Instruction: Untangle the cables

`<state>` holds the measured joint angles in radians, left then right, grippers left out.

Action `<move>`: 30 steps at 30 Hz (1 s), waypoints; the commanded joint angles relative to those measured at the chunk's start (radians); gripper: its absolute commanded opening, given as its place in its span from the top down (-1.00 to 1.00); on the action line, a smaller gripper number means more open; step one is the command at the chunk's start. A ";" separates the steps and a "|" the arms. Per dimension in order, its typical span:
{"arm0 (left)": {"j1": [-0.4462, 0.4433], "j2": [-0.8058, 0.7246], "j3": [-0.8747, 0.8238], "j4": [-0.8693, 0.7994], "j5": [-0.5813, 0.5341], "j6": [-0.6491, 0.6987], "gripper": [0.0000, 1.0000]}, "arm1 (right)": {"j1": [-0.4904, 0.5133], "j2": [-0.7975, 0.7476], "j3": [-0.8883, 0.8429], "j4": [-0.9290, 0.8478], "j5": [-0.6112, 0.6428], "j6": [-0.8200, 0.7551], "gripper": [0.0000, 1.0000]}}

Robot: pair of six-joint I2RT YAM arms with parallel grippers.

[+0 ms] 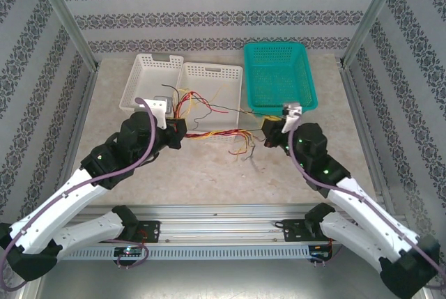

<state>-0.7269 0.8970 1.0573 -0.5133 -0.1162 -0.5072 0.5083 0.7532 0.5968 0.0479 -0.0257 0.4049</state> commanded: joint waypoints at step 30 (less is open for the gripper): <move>0.046 0.002 -0.095 0.144 0.246 -0.030 1.00 | -0.034 0.064 0.115 -0.152 -0.403 -0.080 -0.15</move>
<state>-0.6914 0.8909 0.9684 -0.4873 0.0795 -0.4885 0.4252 0.8162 0.6910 -0.1230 -0.4126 0.3969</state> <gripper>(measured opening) 0.092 0.572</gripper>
